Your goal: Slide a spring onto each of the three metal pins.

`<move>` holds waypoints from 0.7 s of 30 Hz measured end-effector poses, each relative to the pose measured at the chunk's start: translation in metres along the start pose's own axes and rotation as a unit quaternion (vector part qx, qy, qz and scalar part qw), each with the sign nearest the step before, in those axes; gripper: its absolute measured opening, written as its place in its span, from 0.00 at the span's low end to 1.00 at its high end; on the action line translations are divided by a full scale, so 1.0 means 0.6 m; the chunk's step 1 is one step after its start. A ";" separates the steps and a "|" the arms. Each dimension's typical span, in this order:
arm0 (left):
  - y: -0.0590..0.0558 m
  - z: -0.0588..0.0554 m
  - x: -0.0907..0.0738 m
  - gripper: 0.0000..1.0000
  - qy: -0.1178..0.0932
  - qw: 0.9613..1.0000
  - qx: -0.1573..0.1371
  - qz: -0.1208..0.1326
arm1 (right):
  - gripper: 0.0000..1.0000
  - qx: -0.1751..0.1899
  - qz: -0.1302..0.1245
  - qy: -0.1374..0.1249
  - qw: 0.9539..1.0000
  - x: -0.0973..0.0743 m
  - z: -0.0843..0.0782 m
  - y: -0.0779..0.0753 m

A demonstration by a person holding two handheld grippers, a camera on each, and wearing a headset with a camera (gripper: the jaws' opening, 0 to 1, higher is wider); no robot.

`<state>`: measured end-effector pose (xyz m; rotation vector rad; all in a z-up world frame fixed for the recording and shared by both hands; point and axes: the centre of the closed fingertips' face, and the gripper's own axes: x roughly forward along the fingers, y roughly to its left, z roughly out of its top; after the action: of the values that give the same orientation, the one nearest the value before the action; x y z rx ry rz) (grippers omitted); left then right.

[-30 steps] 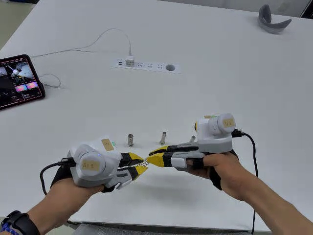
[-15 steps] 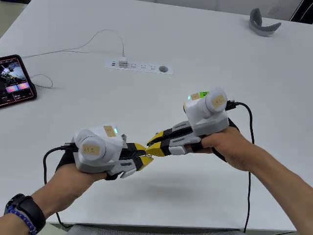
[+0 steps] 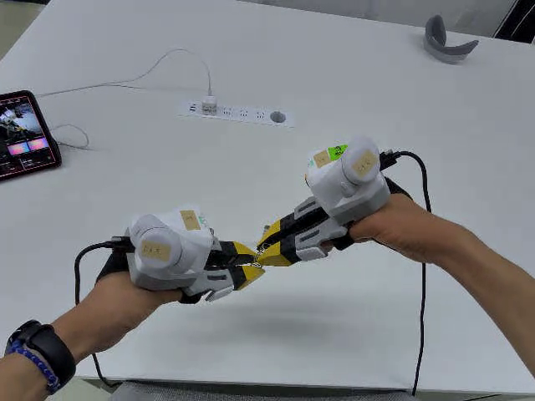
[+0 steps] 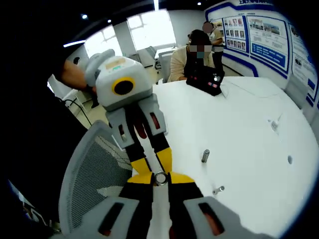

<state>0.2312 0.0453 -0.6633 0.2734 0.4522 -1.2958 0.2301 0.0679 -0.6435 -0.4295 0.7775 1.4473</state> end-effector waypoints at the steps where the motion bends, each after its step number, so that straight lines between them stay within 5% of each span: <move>1: -0.001 0.000 0.000 0.10 0.001 1.000 0.002 -0.001 | 0.12 -0.008 0.003 0.007 1.000 0.000 -0.001 0.001; 7: -0.002 0.002 0.000 0.10 0.001 1.000 0.006 -0.005 | 0.13 -0.036 0.010 0.033 0.999 0.007 -0.007 0.004; 21: -0.007 -0.009 -0.001 0.10 0.009 1.000 0.004 -0.007 | 0.12 -0.034 0.012 0.035 0.999 0.017 -0.019 0.009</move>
<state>0.2258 0.0468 -0.6675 0.2894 0.4659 -1.3096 0.2219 0.0679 -0.6579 -0.5281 0.7934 1.4900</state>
